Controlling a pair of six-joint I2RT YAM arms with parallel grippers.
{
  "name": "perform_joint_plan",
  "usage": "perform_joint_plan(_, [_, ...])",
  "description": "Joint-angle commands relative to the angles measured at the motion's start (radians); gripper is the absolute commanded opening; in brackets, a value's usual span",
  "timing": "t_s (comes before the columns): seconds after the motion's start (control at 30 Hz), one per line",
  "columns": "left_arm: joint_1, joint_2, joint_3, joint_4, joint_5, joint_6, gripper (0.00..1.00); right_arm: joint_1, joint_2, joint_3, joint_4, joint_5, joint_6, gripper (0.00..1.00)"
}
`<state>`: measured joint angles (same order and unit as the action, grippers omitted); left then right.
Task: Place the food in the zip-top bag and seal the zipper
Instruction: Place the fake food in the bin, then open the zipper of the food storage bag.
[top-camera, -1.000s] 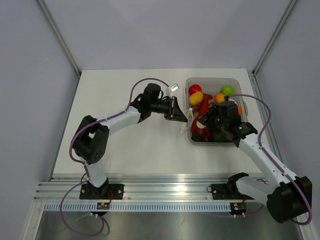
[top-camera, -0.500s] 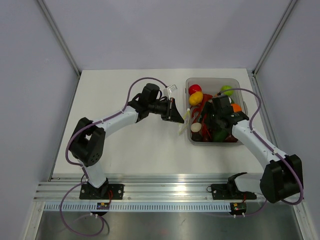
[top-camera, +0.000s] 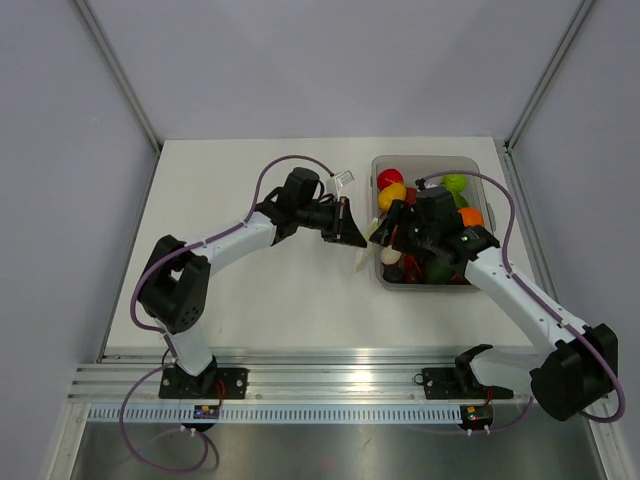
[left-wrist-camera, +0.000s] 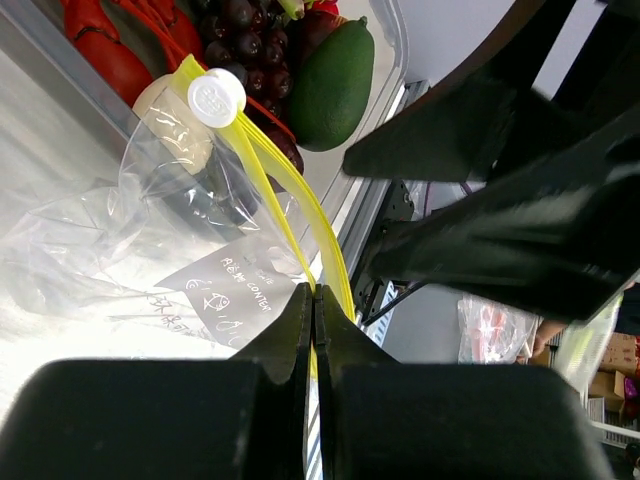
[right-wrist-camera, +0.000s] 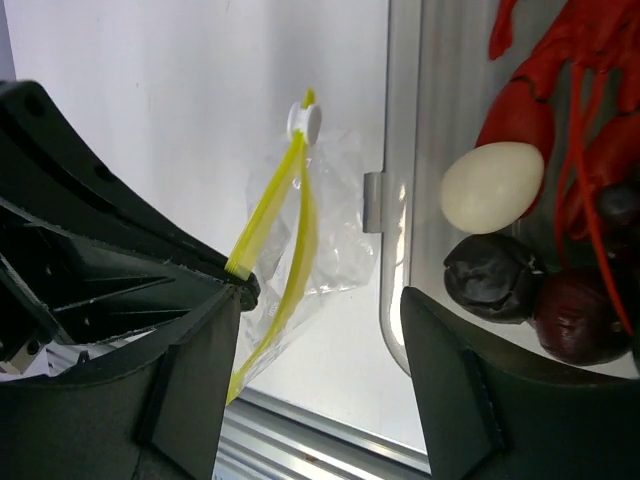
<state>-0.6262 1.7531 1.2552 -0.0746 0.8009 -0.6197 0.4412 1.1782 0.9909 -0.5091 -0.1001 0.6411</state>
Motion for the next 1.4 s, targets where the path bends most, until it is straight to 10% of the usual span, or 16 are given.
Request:
perform_joint_plan(0.0, [0.005,-0.064,0.019,0.019,-0.011,0.021,0.0,0.045,0.043,0.022,0.046,-0.029,0.02,0.7])
perform_joint_plan(0.07, [0.005,-0.067,0.02,0.018,-0.015,0.023,0.0,0.065,0.069,0.018,0.049,-0.029,0.029,0.65])
perform_joint_plan(0.2, [0.005,-0.086,0.012,-0.01,-0.031,0.046,0.0,0.07,0.08,0.0,0.063,-0.006,0.054,0.16])
perform_joint_plan(0.3, [0.005,-0.121,-0.02,-0.039,-0.055,0.064,0.0,0.071,0.084,0.008,0.055,0.02,0.057,0.0])
perform_joint_plan(1.37, [-0.109,-0.069,0.294,-0.654,-0.833,0.273,0.0,0.209,0.262,0.227,-0.074,0.298,0.071,0.0])
